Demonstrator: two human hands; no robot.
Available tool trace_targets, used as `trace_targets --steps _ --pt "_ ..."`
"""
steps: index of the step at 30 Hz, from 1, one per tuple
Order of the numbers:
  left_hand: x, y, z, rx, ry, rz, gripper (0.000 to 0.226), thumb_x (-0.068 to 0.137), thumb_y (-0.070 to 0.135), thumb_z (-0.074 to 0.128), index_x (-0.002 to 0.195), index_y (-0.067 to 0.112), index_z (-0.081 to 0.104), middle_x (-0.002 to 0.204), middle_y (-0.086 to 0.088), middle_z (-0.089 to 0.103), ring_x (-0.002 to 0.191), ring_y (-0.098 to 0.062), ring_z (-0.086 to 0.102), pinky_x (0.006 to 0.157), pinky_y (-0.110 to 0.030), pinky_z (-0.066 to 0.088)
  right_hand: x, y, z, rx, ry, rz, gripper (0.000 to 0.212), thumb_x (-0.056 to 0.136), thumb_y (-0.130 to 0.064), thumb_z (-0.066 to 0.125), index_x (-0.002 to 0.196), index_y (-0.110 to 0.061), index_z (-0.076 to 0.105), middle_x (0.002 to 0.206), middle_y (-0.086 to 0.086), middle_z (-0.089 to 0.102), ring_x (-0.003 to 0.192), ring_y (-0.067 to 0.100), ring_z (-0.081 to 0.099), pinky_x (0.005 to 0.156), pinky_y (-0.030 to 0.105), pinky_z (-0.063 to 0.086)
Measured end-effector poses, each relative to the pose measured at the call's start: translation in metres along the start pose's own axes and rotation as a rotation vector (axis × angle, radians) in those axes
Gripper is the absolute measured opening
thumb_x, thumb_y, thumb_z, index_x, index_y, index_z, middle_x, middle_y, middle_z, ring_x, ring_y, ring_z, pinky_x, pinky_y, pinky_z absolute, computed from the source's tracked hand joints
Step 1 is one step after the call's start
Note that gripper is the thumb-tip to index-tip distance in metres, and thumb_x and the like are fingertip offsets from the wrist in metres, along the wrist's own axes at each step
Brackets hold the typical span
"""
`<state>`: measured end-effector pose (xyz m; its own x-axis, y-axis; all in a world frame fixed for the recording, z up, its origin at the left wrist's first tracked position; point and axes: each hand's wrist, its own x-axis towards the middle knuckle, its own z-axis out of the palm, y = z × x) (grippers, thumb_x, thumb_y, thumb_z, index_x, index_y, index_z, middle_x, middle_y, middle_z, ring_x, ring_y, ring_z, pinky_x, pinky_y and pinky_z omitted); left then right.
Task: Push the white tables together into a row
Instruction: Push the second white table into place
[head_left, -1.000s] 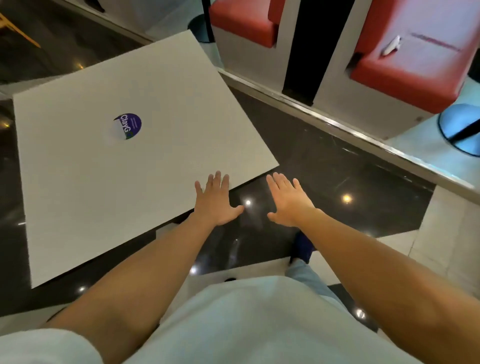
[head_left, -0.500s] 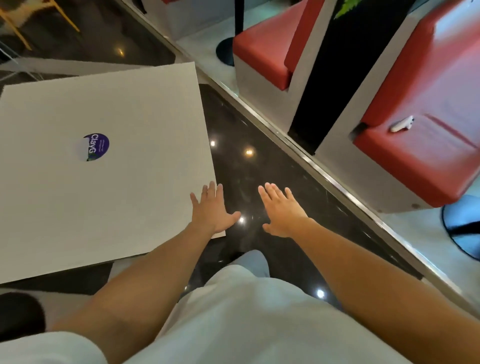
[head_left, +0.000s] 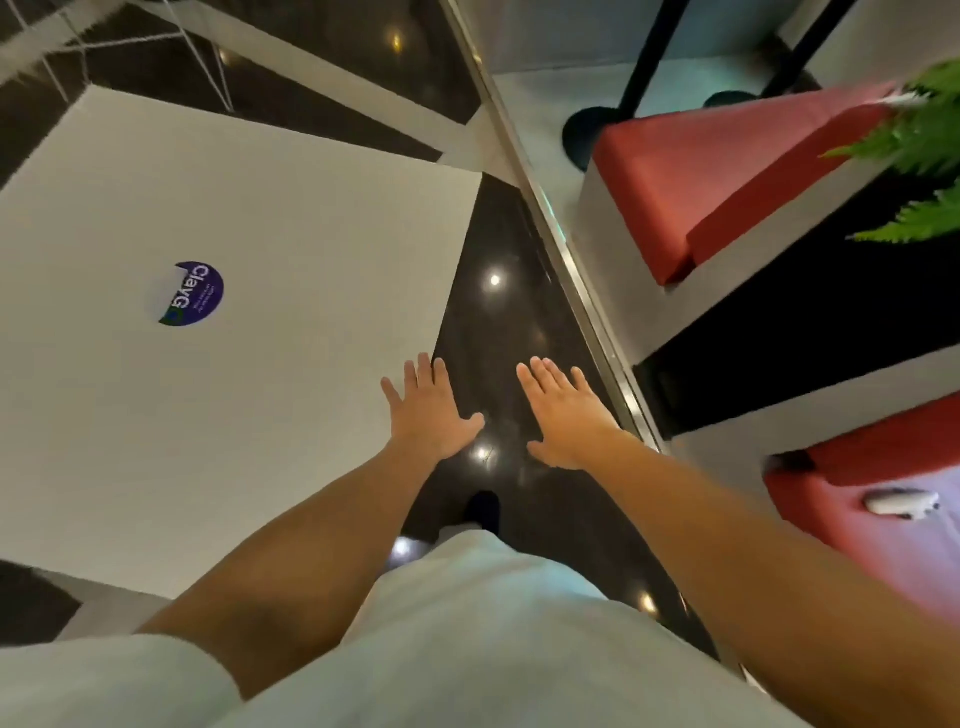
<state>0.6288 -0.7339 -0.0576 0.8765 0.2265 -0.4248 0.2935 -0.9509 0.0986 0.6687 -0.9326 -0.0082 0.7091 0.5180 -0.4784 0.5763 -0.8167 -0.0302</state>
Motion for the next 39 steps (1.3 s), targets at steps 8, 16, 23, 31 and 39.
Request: trace_targets --steps 8,16,23,31,39 --pt "0.066 0.014 -0.041 -0.126 -0.026 -0.25 0.103 0.085 0.075 0.043 0.157 0.016 -0.002 0.167 -0.011 -0.006 0.152 -0.034 -0.003 0.119 -0.062 0.005 0.115 0.069 -0.063 -0.132 -0.029 -0.252 0.106 0.091 -0.045 0.063 0.155 -0.014 -0.016 0.166 0.012 -0.01 0.152 0.029 -0.012 0.119 0.051 -0.002" --pt "0.129 0.052 -0.047 -0.3 -0.012 -0.575 0.103 0.085 0.074 0.044 0.157 0.019 -0.004 0.167 -0.01 -0.007 0.152 -0.034 -0.004 0.118 -0.063 0.002 0.227 0.124 -0.115 -0.302 -0.038 -0.602 0.108 0.089 -0.042 0.066 0.156 -0.012 -0.014 0.165 0.015 -0.007 0.152 0.03 -0.008 0.121 0.053 0.003" --pt "0.172 0.101 -0.074 -0.389 0.005 -0.769 0.107 0.085 0.074 0.044 0.156 0.016 -0.01 0.166 -0.012 -0.012 0.152 -0.034 -0.008 0.119 -0.063 0.002 0.304 0.157 -0.169 -0.419 -0.036 -0.826 0.108 0.088 -0.04 0.067 0.156 -0.011 -0.012 0.165 0.016 -0.005 0.152 0.031 -0.006 0.12 0.054 0.003" --pt "0.197 0.103 -0.074 -0.49 0.024 -0.949 0.11 0.085 0.069 0.051 0.155 0.014 -0.014 0.164 -0.012 -0.019 0.151 -0.034 -0.015 0.119 -0.062 0.002 0.381 0.133 -0.176 -0.539 -0.043 -1.01 0.108 0.089 -0.044 0.064 0.155 -0.012 -0.016 0.165 0.017 -0.01 0.152 0.033 -0.008 0.12 0.053 0.005" --pt "0.195 0.073 -0.047 -0.559 -0.005 -1.057 0.116 0.084 0.072 0.048 0.151 0.012 -0.025 0.161 -0.013 -0.029 0.148 -0.035 -0.025 0.12 -0.06 -0.003 0.422 0.086 -0.166 -0.607 -0.06 -1.106 0.11 0.09 -0.048 0.061 0.153 -0.011 -0.021 0.164 0.018 -0.016 0.151 0.035 -0.012 0.121 0.053 0.001"
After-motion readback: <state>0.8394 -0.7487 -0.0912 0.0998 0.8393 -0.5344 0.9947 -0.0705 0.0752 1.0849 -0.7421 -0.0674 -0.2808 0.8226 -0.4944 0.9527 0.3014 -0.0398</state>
